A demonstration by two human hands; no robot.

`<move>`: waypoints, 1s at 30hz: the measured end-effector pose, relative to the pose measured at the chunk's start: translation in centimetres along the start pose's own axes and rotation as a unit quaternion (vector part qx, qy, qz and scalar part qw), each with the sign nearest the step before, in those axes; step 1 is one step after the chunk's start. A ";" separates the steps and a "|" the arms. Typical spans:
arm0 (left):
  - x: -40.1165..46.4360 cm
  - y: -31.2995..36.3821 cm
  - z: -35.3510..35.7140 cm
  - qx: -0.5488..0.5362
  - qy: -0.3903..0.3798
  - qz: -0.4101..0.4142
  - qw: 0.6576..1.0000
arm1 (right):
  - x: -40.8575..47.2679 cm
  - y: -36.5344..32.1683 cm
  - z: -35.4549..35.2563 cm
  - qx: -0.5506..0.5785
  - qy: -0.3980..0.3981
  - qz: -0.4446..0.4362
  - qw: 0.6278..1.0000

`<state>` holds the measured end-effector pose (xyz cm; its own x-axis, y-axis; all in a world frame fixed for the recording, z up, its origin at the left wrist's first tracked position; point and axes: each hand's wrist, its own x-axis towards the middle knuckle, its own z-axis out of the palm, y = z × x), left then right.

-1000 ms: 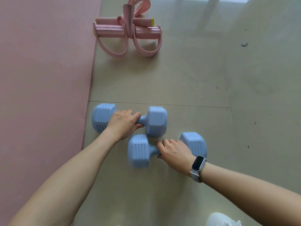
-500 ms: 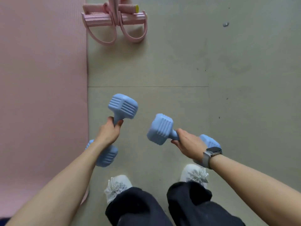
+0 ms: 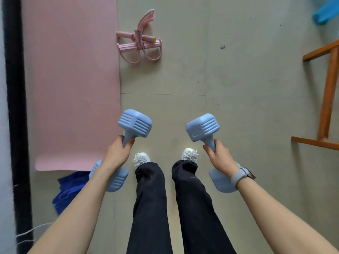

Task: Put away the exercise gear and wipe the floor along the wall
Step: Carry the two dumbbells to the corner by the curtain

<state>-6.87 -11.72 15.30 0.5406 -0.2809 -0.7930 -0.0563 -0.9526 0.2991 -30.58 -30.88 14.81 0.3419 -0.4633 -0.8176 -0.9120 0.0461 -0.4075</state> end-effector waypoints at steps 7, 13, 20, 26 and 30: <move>-12.4 10.7 -4.1 -0.078 0.018 0.005 0.997 | -9.4 -4.8 -9.4 0.043 -0.008 -0.015 0.999; -13.4 19.7 -6.8 -0.159 0.014 0.010 0.987 | -11.0 -9.3 -16.7 0.037 0.014 -0.025 0.999; -7.4 31.6 -13.1 -0.180 -0.019 0.058 0.982 | -5.4 -18.5 -25.1 0.060 0.052 -0.023 0.997; 0.1 42.1 -21.5 -0.174 -0.008 0.095 0.980 | 0.6 -29.0 -33.7 0.091 0.090 -0.033 0.991; 4.2 49.6 -26.6 -0.172 0.005 0.106 0.979 | 5.5 -35.0 -40.2 0.109 0.093 -0.047 0.989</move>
<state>14.90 -57.00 40.92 0.5559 -0.4649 -0.6890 0.1171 -0.7769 0.6187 -5.89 -70.64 41.00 0.3566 -0.6284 -0.6913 -0.8012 0.1749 -0.5723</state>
